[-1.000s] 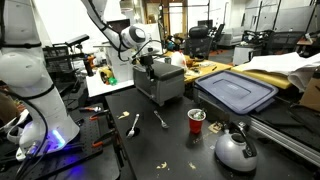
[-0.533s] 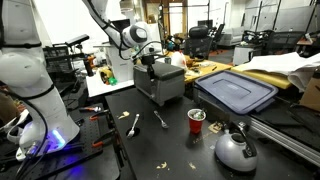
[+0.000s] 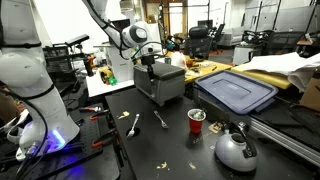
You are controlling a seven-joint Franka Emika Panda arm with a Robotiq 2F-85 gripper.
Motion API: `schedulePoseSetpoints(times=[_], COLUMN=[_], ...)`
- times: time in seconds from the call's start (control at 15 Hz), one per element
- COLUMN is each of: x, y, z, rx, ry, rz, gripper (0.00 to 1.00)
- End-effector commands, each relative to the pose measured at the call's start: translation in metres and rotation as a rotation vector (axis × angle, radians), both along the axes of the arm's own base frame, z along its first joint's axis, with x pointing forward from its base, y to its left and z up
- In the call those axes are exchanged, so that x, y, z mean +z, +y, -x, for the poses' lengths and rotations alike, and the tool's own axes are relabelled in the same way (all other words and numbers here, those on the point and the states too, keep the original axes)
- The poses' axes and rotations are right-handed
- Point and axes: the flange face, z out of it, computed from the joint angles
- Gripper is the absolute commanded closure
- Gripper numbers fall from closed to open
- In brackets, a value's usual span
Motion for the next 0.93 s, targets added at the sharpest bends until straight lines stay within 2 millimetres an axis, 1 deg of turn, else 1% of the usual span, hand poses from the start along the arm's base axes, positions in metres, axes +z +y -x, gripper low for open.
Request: schedulePoseSetpoints(times=[0.0,0.4,0.6,0.87], x=[-0.059,-0.061,-0.067,-0.079], y=[-0.026,-0.009,0.000,0.007], z=[0.026,0.026,0.030,0.038], rx=[-0.065,0.021,0.057,0.110], ry=[0.066,0.023,0.018,0.003], rz=[0.116,0.235,0.288,0.404], gripper=[1.00,1.00,1.00,1.00])
